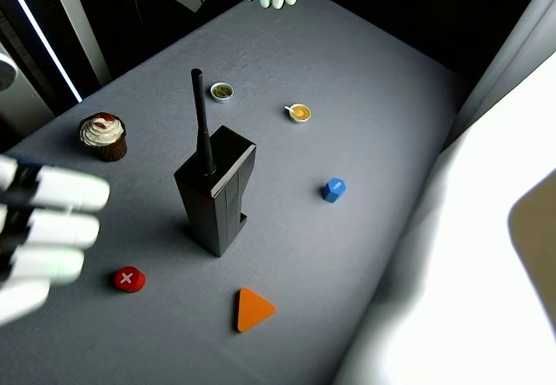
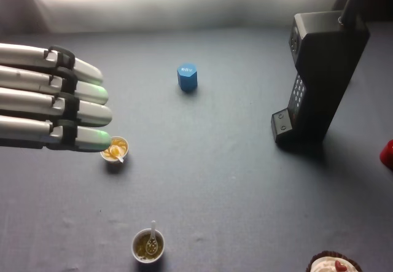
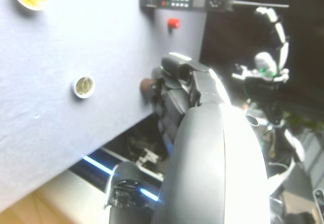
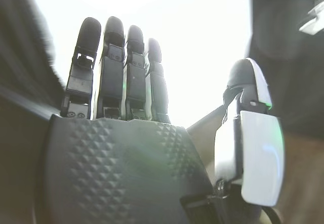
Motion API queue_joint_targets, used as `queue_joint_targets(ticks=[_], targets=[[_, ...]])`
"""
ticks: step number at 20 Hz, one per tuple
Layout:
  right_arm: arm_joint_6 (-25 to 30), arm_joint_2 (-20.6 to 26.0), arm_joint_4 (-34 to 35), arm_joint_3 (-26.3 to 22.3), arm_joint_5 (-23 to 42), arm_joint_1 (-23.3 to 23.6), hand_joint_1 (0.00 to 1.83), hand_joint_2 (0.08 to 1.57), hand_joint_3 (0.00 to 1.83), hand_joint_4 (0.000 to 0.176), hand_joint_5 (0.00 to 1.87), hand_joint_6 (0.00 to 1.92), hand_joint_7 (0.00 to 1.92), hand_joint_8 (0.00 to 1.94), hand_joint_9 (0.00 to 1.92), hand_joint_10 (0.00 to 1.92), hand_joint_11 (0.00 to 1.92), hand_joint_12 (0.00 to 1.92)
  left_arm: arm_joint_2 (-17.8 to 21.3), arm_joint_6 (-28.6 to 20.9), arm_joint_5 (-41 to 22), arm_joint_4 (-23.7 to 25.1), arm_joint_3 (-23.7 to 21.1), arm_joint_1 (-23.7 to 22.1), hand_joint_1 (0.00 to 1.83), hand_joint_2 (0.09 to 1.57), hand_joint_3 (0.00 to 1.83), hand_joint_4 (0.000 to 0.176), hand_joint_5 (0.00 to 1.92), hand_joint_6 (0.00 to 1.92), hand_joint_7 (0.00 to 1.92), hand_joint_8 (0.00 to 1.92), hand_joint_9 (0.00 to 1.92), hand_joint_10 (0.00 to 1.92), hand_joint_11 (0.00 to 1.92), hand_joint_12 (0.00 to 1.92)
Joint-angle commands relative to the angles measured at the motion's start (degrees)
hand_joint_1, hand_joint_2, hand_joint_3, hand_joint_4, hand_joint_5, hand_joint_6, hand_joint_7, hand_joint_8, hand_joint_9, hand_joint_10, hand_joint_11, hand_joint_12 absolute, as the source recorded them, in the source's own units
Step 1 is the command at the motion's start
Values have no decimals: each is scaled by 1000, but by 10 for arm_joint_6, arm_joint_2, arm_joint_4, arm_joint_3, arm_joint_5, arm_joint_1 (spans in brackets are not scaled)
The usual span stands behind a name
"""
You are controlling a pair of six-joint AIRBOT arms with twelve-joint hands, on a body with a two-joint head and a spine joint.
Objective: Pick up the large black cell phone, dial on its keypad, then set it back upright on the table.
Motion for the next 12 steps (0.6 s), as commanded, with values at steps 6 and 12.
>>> queue_joint_targets(ticks=[6, 12], targets=[[6, 0, 207, -30, 72, -12, 241, 943, 1, 0, 19, 6, 0, 0, 0, 0, 22, 10, -7, 1, -37, -48, 7, -4, 512, 1082, 0, 0, 169, 4, 199, 7, 186, 9, 0, 608], [42, -13, 334, -32, 56, 9, 82, 935, 6, 0, 59, 0, 72, 5, 80, 11, 100, 74, -34, 1, -37, -45, 12, -7, 479, 1097, 0, 0, 155, 3, 188, 0, 193, 3, 0, 634]])
